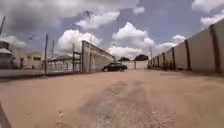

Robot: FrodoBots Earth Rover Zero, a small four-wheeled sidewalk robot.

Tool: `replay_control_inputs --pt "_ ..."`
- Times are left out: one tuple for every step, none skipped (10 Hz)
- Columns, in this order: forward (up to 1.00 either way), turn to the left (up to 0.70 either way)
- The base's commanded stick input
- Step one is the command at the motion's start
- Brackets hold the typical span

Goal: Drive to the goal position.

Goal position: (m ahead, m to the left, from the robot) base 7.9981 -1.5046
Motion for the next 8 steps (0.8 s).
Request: replay_control_inputs --pt "0.60 0.00" --pt "0.60 0.00" --pt "0.60 -0.15" --pt "0.60 -0.15" --pt "0.60 -0.15" --pt "0.60 -0.15" --pt "0.60 -0.15" --pt "0.60 -0.15"
